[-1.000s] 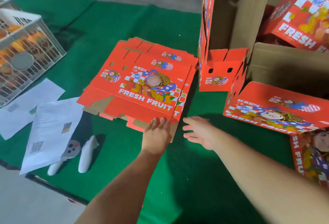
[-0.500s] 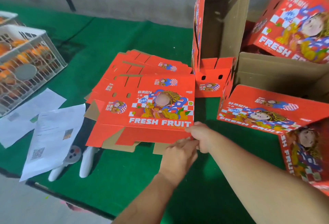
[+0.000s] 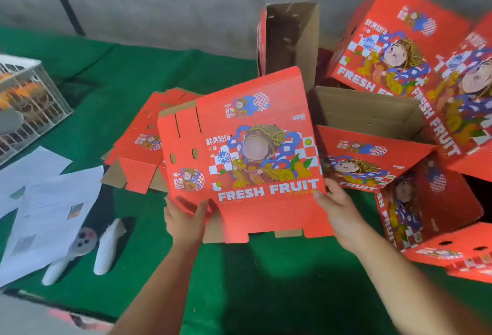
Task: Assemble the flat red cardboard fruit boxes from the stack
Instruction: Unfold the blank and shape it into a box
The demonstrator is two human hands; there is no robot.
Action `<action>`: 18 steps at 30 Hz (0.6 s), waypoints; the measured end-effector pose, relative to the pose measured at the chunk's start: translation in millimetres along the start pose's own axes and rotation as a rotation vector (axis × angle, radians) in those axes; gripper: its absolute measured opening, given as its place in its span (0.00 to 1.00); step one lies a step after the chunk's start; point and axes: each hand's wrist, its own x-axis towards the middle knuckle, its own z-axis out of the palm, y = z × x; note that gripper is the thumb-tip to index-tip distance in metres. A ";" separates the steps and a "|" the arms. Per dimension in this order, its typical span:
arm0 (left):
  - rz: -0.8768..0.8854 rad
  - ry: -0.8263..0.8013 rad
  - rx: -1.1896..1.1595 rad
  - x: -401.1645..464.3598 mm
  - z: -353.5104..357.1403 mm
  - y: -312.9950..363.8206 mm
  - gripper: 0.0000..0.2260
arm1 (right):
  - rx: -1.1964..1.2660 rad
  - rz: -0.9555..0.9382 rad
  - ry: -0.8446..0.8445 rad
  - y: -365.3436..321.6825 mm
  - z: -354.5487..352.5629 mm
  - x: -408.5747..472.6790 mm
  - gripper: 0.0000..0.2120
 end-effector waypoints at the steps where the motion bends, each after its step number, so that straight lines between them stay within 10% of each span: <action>1: -0.031 -0.047 -0.162 2.0 -1.4 -0.6 0.41 | 0.012 0.007 0.007 5.0 -12.9 -9.8 0.11; 13: -0.081 -0.366 -0.479 -45.5 34.7 -28.7 0.12 | -0.096 -0.054 0.131 34.8 -98.5 -80.5 0.19; 18: -0.166 -0.600 -0.602 -79.3 43.3 -14.1 0.29 | -0.184 -0.044 0.111 25.7 -93.4 -105.1 0.27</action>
